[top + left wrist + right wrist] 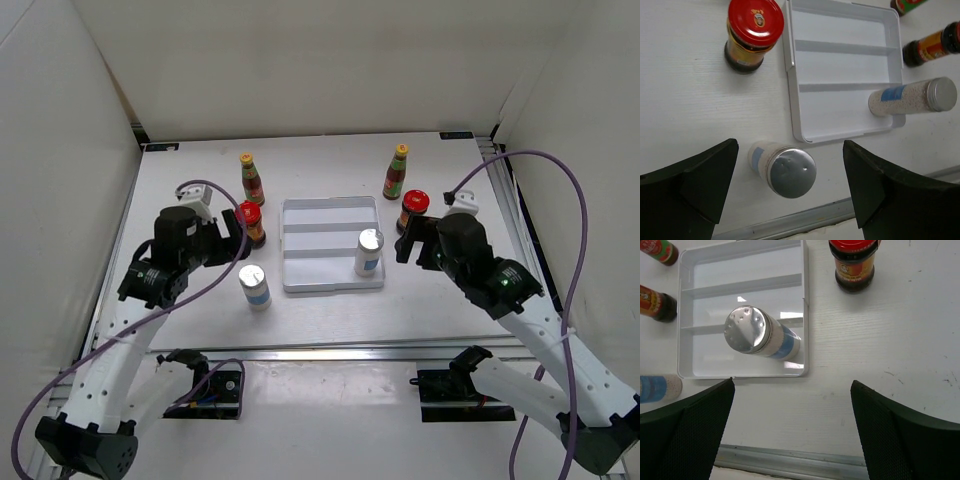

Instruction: Organize the condiment bottles

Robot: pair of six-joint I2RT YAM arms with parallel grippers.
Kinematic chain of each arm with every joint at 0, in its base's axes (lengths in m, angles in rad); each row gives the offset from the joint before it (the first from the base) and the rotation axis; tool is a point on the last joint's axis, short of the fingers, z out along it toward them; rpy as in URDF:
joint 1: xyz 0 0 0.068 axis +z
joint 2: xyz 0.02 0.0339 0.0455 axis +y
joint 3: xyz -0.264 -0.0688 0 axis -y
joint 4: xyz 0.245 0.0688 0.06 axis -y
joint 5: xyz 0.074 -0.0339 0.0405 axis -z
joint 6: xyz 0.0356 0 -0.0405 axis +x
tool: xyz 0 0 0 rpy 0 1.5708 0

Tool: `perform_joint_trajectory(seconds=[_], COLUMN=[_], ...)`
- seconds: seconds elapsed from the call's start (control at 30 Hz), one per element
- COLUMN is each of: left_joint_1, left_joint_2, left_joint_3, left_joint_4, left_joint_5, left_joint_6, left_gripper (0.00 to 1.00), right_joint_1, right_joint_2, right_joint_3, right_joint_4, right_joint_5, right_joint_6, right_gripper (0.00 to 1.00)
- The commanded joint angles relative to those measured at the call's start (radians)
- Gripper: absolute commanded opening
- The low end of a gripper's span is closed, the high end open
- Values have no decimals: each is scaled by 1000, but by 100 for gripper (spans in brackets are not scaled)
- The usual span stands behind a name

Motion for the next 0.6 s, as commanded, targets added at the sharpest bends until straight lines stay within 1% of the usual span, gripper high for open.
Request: perform_joint_trajectory(seconds=[0.0, 0.03, 0.07, 0.17, 0.23, 0.37, 0.57], left_joint_1=[-63, -105, -125, -182, -223, -252, -262], left_joint_2=[-24, -24, -13, 46, 97, 142, 197], left_joint_3=[-34, -34, -34, -25, -14, -23, -14], left_joint_4=[8, -3, -3, -85, -86, -95, -130], left_joint_5=[-23, -24, -59, -177, -177, -203, -261], left_joint_6=[49, 49, 39, -3, -4, -24, -54], left_gripper=[96, 96, 96, 96, 96, 96, 97], right_joint_1=[3, 3, 3, 3, 3, 3, 3], right_joint_2=[-9, -9, -9, -18, -18, -27, -18], right_joint_3=[-17, -29, -60, -106, -106, -115, -115], right_joint_4=[67, 67, 78, 101, 101, 110, 110], right_joint_5=[50, 50, 50, 62, 72, 81, 81], right_joint_6=[21, 21, 21, 32, 41, 41, 41], right_gripper=[100, 100, 100, 100, 100, 100, 100])
